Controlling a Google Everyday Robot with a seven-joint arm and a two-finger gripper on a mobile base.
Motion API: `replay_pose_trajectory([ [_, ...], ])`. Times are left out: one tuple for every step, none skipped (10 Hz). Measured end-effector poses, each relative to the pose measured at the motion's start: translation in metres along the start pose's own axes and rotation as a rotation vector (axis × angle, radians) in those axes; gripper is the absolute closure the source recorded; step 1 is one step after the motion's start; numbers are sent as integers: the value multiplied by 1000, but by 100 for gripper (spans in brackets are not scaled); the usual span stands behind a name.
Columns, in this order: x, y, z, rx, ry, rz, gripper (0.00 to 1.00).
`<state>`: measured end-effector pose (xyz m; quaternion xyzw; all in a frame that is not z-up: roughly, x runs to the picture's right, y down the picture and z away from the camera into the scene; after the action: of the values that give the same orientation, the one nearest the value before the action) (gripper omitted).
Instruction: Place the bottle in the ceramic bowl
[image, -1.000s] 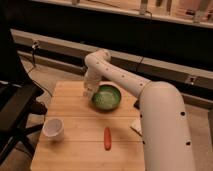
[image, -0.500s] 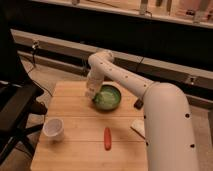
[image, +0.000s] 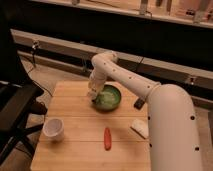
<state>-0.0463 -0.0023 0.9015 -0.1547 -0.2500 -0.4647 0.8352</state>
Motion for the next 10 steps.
replay_pose_trajectory([
  [1, 2, -1, 3, 1, 5, 100],
  [1, 2, -2, 5, 2, 8, 100],
  [1, 3, -2, 7, 1, 12, 100],
  [2, 5, -3, 9, 2, 17, 100],
  [3, 7, -4, 11, 2, 22, 100],
  [3, 9, -4, 12, 3, 25, 100],
  [4, 10, -5, 15, 4, 29, 100],
  [4, 11, -5, 16, 4, 33, 100],
  [5, 13, -6, 18, 3, 37, 100],
  [5, 15, -6, 19, 4, 41, 100],
])
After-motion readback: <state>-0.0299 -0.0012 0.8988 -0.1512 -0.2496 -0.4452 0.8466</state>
